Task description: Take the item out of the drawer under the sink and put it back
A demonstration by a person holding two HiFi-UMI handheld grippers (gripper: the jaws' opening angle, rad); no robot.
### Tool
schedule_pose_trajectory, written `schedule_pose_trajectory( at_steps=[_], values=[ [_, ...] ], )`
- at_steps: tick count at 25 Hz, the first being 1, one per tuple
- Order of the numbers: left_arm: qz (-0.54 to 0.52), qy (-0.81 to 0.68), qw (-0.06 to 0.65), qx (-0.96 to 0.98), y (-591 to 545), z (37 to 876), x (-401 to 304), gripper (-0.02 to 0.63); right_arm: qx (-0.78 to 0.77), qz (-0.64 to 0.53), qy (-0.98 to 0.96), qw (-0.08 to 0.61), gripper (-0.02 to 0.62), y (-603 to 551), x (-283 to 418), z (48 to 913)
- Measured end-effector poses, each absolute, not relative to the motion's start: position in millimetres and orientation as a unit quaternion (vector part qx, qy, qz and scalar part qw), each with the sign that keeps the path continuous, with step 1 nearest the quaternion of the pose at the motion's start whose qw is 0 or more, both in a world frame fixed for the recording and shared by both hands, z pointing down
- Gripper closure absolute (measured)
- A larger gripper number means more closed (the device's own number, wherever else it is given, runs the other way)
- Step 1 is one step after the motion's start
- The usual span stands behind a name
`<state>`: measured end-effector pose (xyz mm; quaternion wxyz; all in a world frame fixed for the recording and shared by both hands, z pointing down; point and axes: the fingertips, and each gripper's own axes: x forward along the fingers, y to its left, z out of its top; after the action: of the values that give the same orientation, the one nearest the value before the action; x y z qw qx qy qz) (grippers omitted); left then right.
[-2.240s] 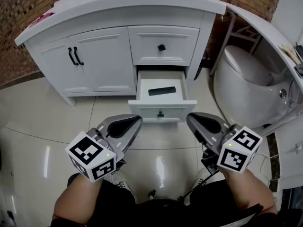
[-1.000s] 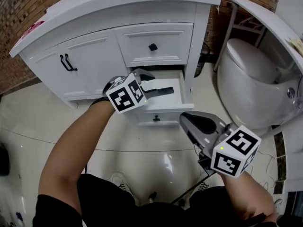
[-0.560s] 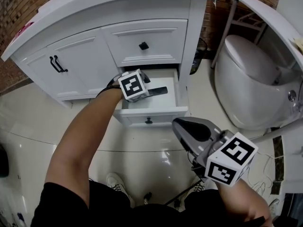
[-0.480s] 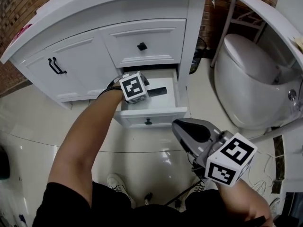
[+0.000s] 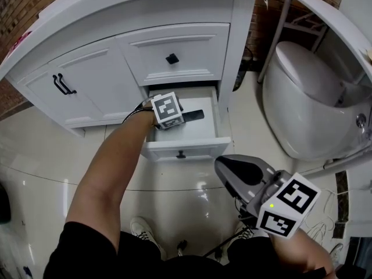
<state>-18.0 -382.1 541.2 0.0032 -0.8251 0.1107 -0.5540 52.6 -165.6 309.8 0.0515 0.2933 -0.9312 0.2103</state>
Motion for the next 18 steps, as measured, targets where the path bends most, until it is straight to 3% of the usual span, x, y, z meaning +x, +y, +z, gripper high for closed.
schedule_pose_trajectory(
  at_steps=[4,11,18],
  values=[
    [-0.552,0.106,0.001,-0.827,-385.7,549.0,-14.7,0.403,0.285,0.217,-0.932,0.054,0.594,-164.8,49.4,312.0],
    [-0.548,0.09,-0.077,-0.828,-374.1,559.7,-18.5,0.412,0.277,0.226,-0.932,0.052,0.593,-163.8,47.0,314.4],
    [-0.546,0.084,-0.08,-0.83,-372.2,560.3,-17.4,0.436,0.277,0.234,-0.931,0.051,0.593,-164.1,46.3,316.2]
  ],
)
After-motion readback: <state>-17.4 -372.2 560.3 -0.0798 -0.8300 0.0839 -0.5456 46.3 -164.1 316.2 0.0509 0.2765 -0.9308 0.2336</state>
